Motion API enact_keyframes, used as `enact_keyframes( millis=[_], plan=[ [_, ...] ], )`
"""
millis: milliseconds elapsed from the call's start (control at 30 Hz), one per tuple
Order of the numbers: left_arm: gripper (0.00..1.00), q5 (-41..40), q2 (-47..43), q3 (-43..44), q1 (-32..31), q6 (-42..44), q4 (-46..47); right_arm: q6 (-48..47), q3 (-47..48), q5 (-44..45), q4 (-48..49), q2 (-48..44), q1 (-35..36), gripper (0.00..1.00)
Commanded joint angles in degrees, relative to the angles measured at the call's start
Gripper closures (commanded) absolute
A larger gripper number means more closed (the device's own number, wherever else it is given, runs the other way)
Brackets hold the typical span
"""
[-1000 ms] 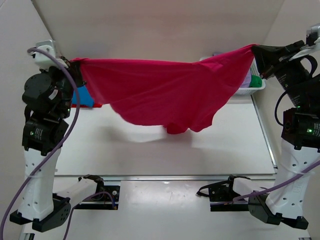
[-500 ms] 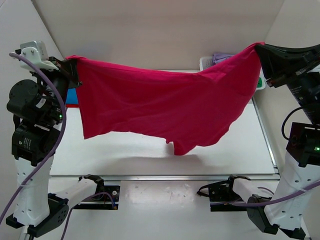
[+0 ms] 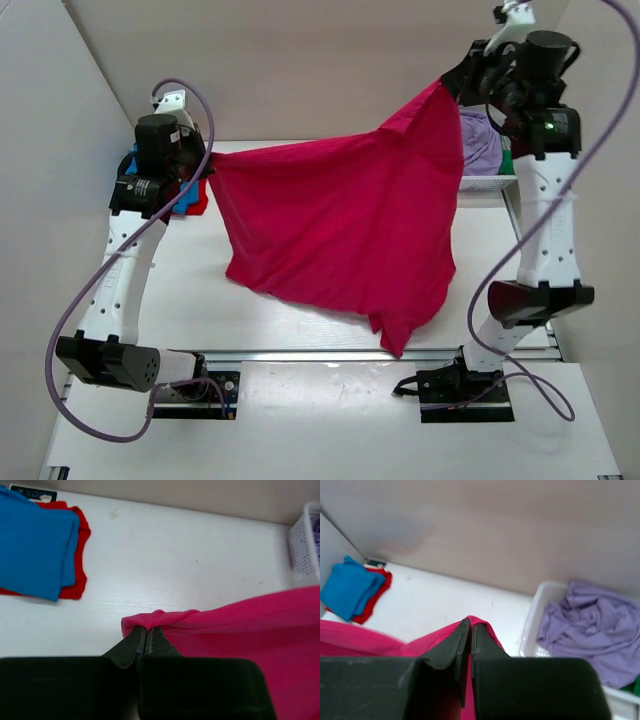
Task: Fold and stack the t-shirts
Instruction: Flatten out the tshirt
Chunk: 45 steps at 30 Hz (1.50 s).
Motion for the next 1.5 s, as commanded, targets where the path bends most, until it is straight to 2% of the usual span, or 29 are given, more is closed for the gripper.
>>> enact_keyframes(
  millis=[0, 133, 267, 333, 533, 633, 667, 733, 767, 800, 833, 900, 967, 1000, 1067, 1267, 1400, 1467],
  plan=[
    [1.0, 2.89, -4.11, 1.83, 0.52, -2.44, 5.85, -0.24, 3.65, 4.22, 1.84, 1.25, 0.27, 1.0],
    [1.0, 3.59, -0.43, 9.54, -0.01, -2.63, 6.83, 0.74, 6.63, 0.26, 6.95, 2.4, 1.31, 1.0],
    [1.0, 3.42, 1.51, 19.91, 0.25, -3.77, 5.6, -1.45, 7.09, 3.85, 8.71, -2.68, 5.27, 1.0],
    [1.0, 3.42, 0.72, 21.6, 0.08, -3.6, 4.37, -1.63, 5.5, 3.68, 8.1, -5.06, 4.75, 1.0],
    [1.0, 1.06, -7.09, 13.62, 0.16, -3.68, 6.37, -1.72, -1.08, 2.18, 8.26, -14.9, 1.06, 1.0],
    [1.0, -3.69, -12.01, 8.25, 0.52, -3.68, 11.12, 3.1, -9.15, -2.28, 15.81, -22.45, -8.05, 1.0],
    [1.0, -5.09, -13.5, 7.64, 0.78, -3.68, 11.57, 7.99, -15.88, -7.43, 23.75, -27.34, -15.74, 1.0],
    [1.0, -2.4, -13.34, 8.68, -0.35, -4.46, 11.13, 5.94, -10.78, -5.91, 20.68, -26.35, -12.85, 1.0],
    [1.0, 0.49, -13.43, 8.95, -0.45, -4.74, 11.65, 4.97, -8.85, -7.81, 19.88, -25.12, -9.96, 1.0],
    [1.0, 1.91, -13.69, 8.43, -1.84, -5.7, 12.53, 7.66, -9.87, -11.4, 22.66, -25.37, -9.67, 1.0],
    [1.0, 2.1, -13.69, 8.25, -2.38, -6.58, 13.06, 8.47, -10.75, -11.35, 23.64, -25.63, -10.53, 1.0],
    [1.0, 3.67, -12.82, 8.33, -1.42, -6.58, 12.72, 11.98, -13.99, -14.49, 25.75, -25.29, -14.66, 1.0],
    [1.0, 5.07, -11.59, 8.51, -0.19, -5.62, 11.84, 9.46, -14.71, -14.77, 24.62, -24.41, -13.01, 1.0],
    [1.0, 5.78, -11.5, 8.68, -0.62, -5.44, 12.1, 8.92, -16.28, -17.56, 25.75, -24.75, -11.87, 1.0],
    [1.0, 6.14, -12.55, 6.76, -1.5, -5.53, 15.15, 11.36, -21.03, -23.29, 32.77, -26.25, -12.03, 1.0],
    [1.0, 6.14, -11.67, 7.55, -0.98, -5.61, 14.38, 12.87, -19.47, -24.19, 33.67, -26.25, -13.18, 1.0],
    [1.0, 5.71, -9.92, 6.58, 0.25, -5.45, 14.74, 13.93, -17.35, -24.18, 33.76, -22.83, -13.09, 1.0],
    [1.0, 6.75, -7.38, 4.75, 0.52, -5.36, 15.43, 13.58, -16.65, -23.13, 33.68, -18.8, -10.91, 1.0]
  ],
)
